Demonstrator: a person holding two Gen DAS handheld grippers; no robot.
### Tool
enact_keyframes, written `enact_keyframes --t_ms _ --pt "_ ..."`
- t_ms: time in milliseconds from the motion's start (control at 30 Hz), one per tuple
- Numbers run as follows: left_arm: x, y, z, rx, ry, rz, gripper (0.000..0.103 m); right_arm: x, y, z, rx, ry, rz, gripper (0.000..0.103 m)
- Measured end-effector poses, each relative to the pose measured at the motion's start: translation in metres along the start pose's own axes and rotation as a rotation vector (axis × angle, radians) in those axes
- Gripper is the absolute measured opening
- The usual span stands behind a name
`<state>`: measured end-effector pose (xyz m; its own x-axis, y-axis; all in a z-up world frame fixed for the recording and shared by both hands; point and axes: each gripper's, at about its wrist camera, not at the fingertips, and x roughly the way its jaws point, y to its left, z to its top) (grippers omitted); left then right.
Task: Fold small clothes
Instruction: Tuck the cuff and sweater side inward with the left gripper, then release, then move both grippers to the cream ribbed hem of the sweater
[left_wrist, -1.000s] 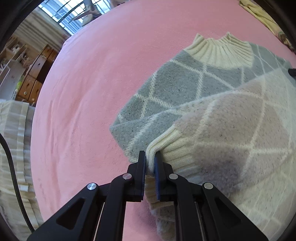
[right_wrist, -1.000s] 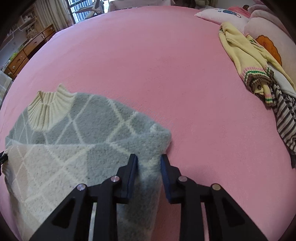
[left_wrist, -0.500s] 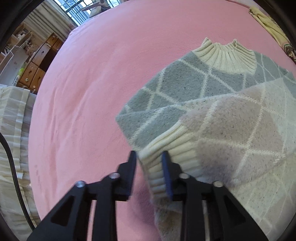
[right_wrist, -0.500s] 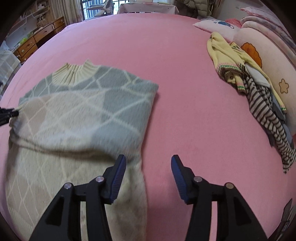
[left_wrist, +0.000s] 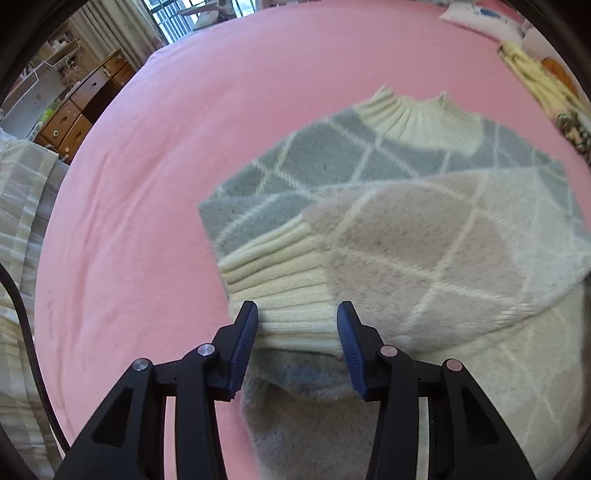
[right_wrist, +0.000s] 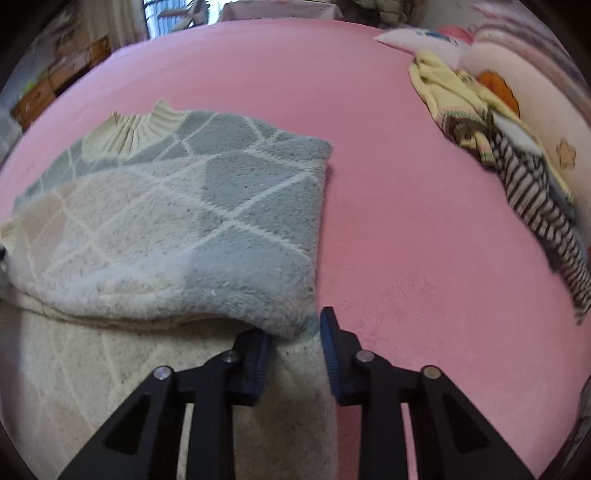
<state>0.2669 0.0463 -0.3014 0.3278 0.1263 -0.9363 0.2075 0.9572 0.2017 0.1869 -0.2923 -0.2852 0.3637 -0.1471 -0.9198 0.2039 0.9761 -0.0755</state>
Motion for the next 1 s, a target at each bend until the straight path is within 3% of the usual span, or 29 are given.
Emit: enact_keyframes --t_ms 133,267,400,567,733,867,1000 --pt "0.011 0.000 -0.004 0.038 -0.010 0.057 0.055 0.006 -0.027 -0.010 0.092 0.029 0.034 0.023" --pt "0.008 0.009 -0.011 0.013 -0.011 0.026 0.060 0.014 -0.031 -0.014 0.104 0.050 0.049 0.023" --pt "-0.010 0.025 -0.017 -0.012 -0.023 -0.017 0.062 0.006 -0.028 -0.010 0.101 0.073 0.039 0.029" --pt "-0.046 0.038 -0.034 0.014 -0.067 0.021 0.071 -0.031 -0.026 -0.017 0.078 0.054 0.004 0.029" --pt "-0.077 0.043 -0.058 -0.004 -0.101 -0.036 0.078 -0.070 -0.001 -0.013 0.035 -0.007 0.009 0.029" --pt "-0.070 0.032 -0.070 -0.038 -0.061 -0.076 0.078 -0.065 0.028 -0.008 0.037 0.012 0.069 0.029" --pt "-0.060 0.018 -0.084 -0.067 -0.031 -0.127 0.078 -0.057 0.058 -0.028 -0.004 0.041 0.082 0.029"
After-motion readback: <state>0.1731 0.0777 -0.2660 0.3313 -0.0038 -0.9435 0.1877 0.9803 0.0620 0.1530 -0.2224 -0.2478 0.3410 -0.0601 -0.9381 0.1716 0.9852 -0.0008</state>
